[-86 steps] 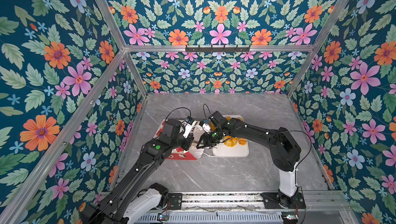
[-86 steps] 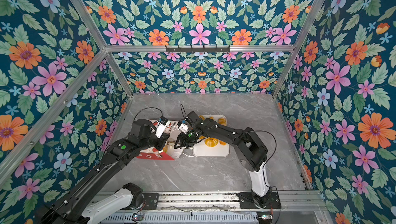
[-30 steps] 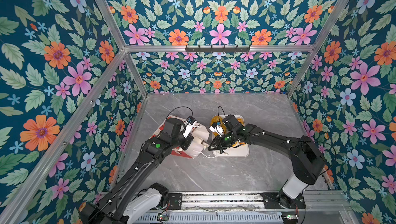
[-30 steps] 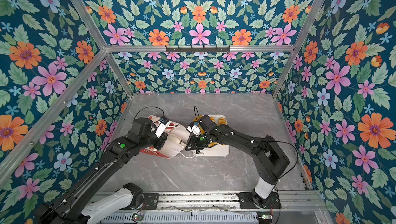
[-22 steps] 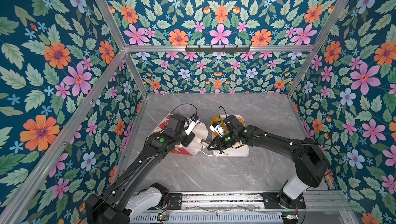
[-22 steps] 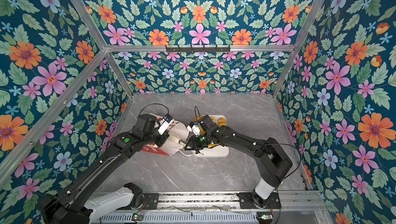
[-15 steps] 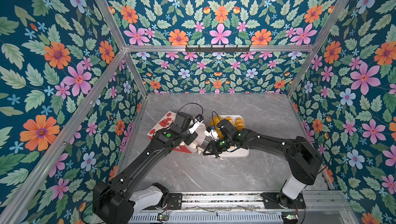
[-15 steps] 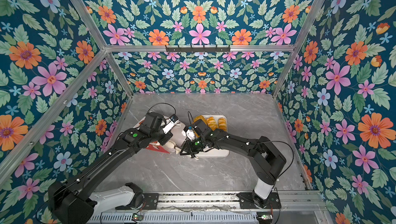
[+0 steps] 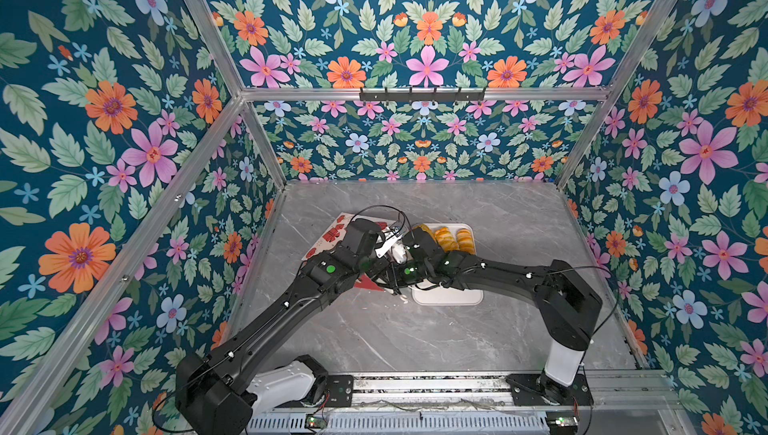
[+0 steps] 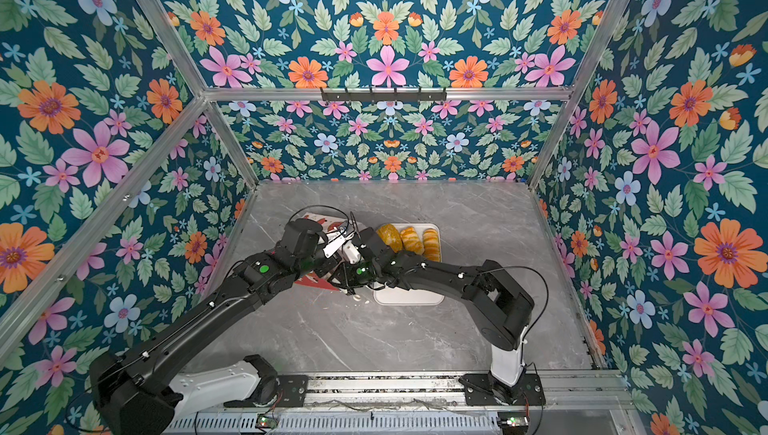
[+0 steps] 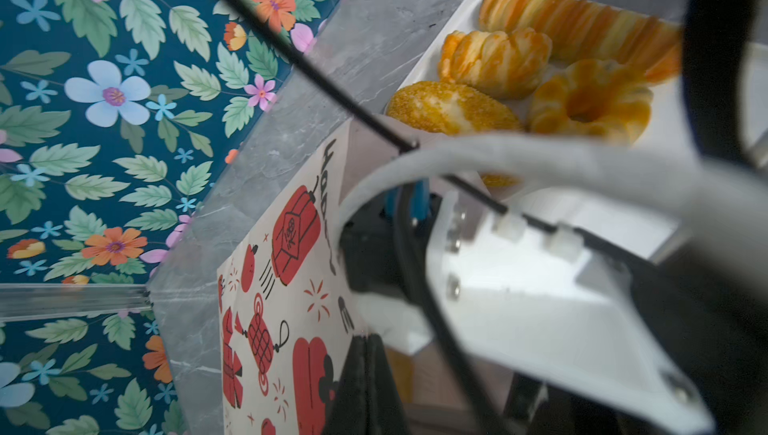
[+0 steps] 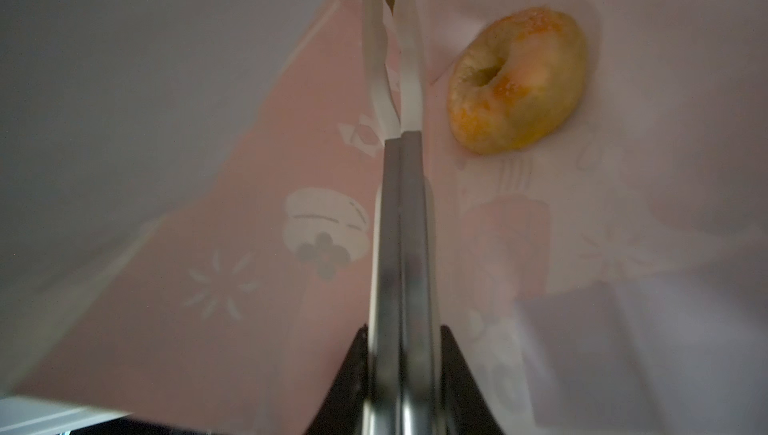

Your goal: Take the fake bread out of the paper bag

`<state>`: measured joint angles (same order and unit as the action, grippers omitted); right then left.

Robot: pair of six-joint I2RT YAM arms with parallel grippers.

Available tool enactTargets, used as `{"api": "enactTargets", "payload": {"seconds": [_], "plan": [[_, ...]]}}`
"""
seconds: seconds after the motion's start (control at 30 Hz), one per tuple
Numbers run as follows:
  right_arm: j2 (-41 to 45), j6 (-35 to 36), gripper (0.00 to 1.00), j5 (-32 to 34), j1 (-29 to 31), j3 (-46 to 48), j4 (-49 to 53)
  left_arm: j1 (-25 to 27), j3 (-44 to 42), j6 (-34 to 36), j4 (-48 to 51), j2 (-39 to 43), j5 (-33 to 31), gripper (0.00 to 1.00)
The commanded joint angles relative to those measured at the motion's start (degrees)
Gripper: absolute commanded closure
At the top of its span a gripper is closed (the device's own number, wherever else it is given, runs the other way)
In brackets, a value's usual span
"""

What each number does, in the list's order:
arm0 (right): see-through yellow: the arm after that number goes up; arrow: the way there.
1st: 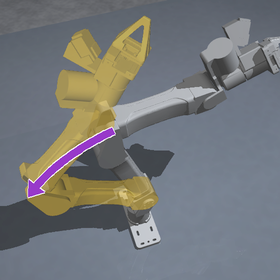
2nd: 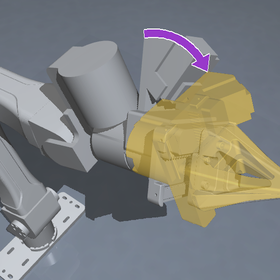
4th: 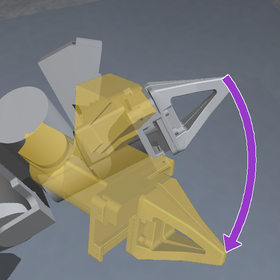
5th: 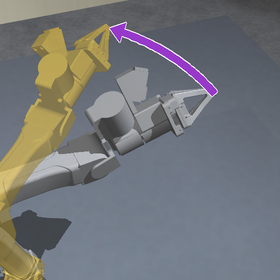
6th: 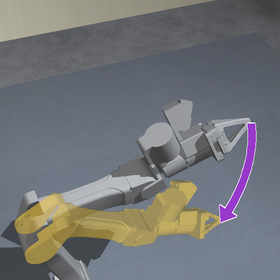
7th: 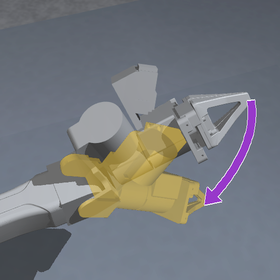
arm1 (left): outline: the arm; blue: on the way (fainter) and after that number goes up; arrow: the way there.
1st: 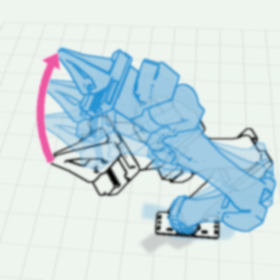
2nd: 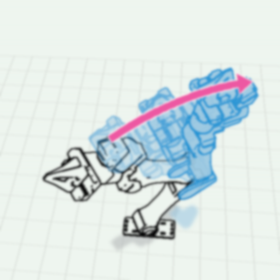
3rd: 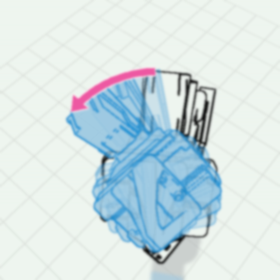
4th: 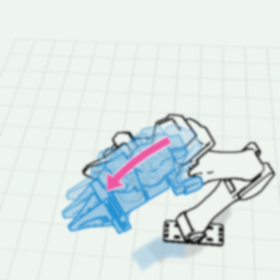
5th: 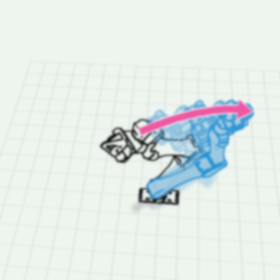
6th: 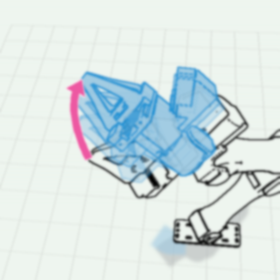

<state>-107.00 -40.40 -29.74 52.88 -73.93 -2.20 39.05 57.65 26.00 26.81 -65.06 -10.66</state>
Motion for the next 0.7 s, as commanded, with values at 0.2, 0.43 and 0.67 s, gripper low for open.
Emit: {"api": "enactTargets", "payload": {"seconds": [0.2,0.43,0.67], "plan": [[-6.75,-0.41,0.87,-2.25,1.21,-4.97,-0.71,0.08,-5.37,-2.98,-2.75,4.21,-2.08,1.00],[-1.93,0.84,0.87,0.02,-0.68,0.51,0.04,0.09,-8.16,-6.51,0.81,9.65,-1.61,1.00],[-1.15,0.92,0.88,3.56,-3.66,2.96,-3.34,0.11,-9.26,-7.92,1.14,11.44,0.17,1.00]]}}
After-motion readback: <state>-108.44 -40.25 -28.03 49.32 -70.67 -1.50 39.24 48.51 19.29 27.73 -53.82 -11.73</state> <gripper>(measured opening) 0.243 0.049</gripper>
